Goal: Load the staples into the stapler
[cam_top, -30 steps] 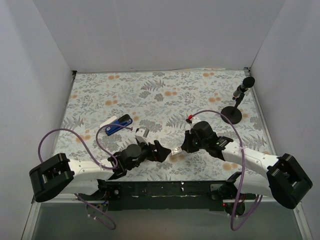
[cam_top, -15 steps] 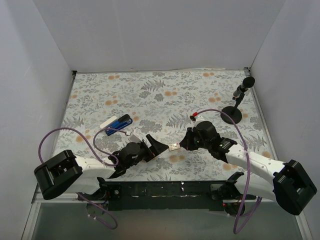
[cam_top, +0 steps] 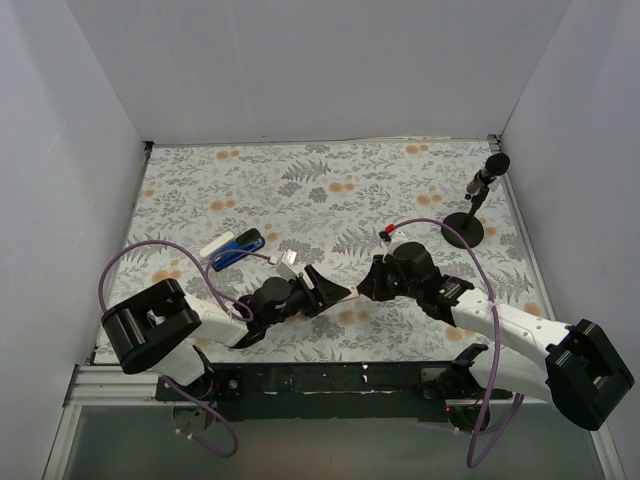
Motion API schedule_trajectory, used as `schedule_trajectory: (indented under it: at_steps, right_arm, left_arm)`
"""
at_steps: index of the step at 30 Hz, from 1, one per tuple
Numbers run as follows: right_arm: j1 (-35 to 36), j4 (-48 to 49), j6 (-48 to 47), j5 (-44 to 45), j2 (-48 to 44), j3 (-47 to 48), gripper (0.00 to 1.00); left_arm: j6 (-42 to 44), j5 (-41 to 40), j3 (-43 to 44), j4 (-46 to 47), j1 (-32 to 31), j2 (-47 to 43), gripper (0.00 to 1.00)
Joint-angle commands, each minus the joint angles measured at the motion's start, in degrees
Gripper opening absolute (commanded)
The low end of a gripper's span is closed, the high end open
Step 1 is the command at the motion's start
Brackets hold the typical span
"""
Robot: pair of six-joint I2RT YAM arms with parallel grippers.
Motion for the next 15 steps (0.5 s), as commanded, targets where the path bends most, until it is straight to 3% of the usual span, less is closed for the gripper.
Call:
schedule_trajectory:
  at_steps: [1, 8, 15]
  right_arm:
    - [0.26, 2.92, 0.55, -0.83, -0.98, -0.63, 0.01]
    - [0.34, 3.97, 0.72, -1.62, -1.24, -1.07, 0.01]
    - [0.35, 4.33, 0.64, -1.62, -1.42, -1.42, 0.01]
  left_arm:
    - [0.7, 0.75, 1.97, 3.5, 0.4, 0.83, 0.57]
    - [-0.09, 0.75, 1.09, 5.7, 0.58, 1.18, 0.39]
    - [-1.67, 2.42, 0.91, 7.1, 0.49, 2.32, 0.28]
